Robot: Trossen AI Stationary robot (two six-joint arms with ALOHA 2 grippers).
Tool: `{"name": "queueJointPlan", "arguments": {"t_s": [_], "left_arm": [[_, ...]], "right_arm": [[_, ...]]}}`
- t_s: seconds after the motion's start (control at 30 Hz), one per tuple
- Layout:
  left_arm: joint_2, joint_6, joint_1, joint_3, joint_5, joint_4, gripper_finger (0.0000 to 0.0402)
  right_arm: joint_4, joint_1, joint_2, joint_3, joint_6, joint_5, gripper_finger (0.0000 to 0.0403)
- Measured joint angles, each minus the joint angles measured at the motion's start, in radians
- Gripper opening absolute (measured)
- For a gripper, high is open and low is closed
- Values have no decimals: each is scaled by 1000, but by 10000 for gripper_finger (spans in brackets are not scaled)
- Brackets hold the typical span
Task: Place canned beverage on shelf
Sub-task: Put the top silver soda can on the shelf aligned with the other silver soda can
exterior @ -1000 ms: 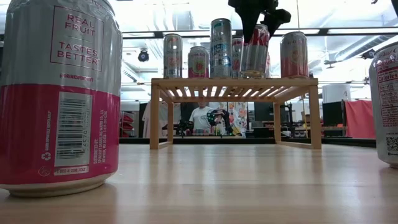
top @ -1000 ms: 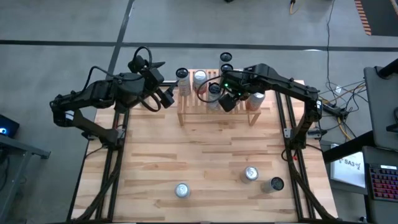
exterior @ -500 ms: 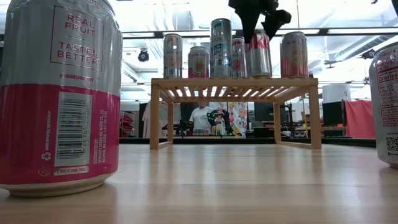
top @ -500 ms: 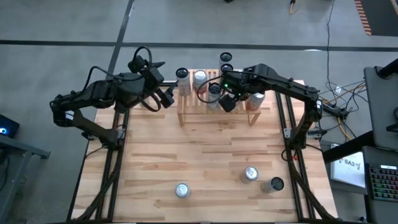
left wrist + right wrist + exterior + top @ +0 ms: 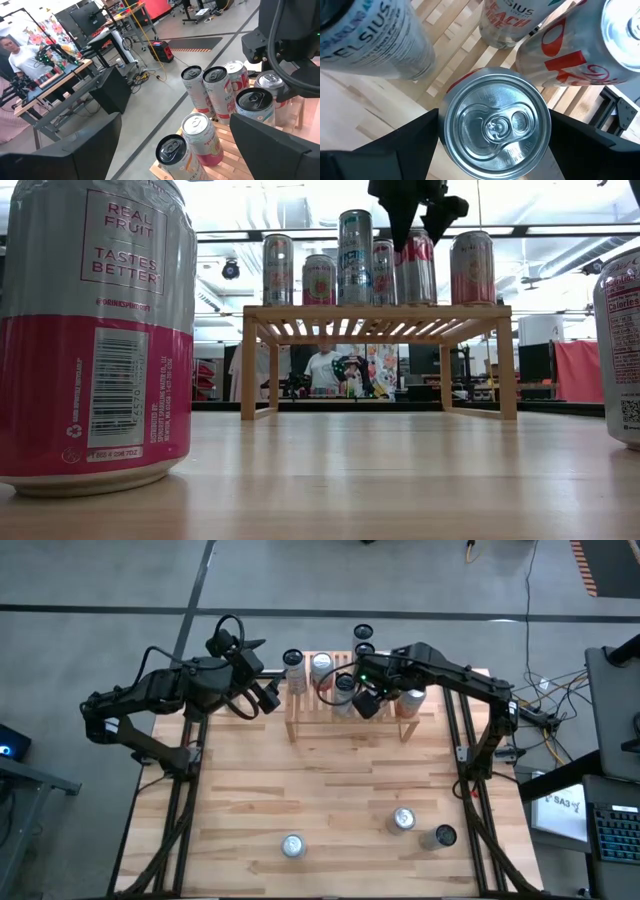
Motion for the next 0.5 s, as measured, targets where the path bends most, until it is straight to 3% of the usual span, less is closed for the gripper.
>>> {"name": "queueJointPlan", "arguments": {"t_s": [0.5], "left_arm": [[0, -4, 0, 0, 0, 0, 357]], "right_arm": [[0, -4, -6, 8, -4, 0, 327]]}}
